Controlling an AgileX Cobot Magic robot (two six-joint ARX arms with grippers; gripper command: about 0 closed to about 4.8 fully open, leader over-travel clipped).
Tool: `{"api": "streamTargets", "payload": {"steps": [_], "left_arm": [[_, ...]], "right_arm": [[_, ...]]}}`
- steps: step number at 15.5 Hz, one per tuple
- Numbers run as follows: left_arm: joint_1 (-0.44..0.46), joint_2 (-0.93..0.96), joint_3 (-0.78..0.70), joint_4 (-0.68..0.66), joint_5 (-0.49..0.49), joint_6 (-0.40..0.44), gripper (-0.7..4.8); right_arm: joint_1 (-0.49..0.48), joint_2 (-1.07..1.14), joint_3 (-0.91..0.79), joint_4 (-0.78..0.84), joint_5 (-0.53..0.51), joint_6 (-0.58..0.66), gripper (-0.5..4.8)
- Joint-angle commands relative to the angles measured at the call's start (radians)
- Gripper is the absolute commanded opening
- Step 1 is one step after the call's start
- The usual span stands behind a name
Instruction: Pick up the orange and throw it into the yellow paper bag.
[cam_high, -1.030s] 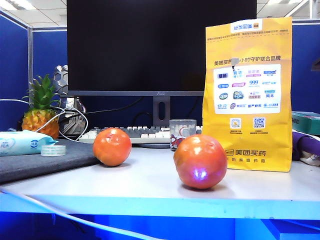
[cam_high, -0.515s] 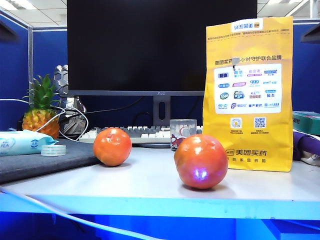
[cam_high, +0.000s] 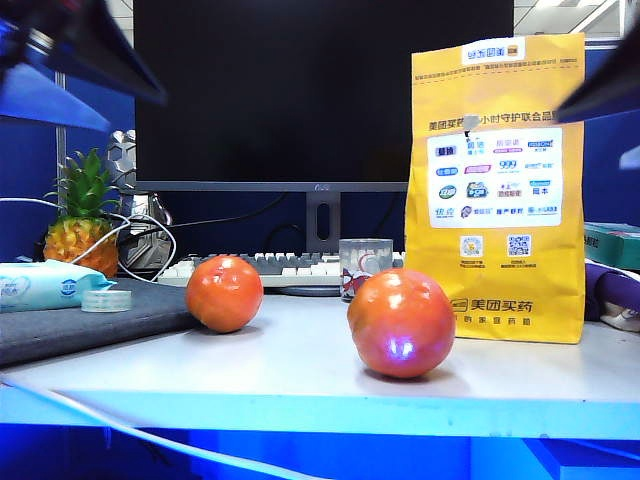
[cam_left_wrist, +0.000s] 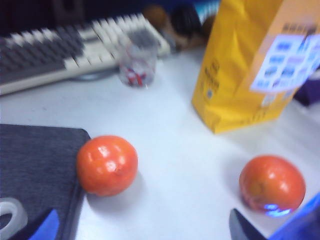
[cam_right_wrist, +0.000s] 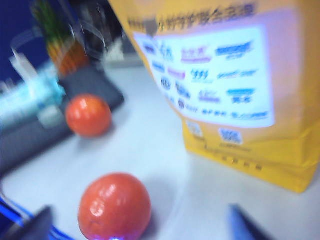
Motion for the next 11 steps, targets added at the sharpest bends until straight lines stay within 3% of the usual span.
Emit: {"api": "streamTargets", "payload": {"steps": [1,6,11], "left_arm": [[-0.002,0.056,0.087,-0.079,0.047,0.032,4.79],[-0.084,0.069,0.128,-0.174,0.046,0.074,4.79],[-0.163,0.069,0.128,-0.196,-0.016,0.077,4.79]], "right_arm": [[0.046,0.200,0.095,0.011,-0.034,-0.049,4.79],[0.159,0.529,0.280,-0.046,-0.069,-0.190,4.79],[0.164,0.726,0.365,-0.058,-0.063,-0.276,4.79]]}}
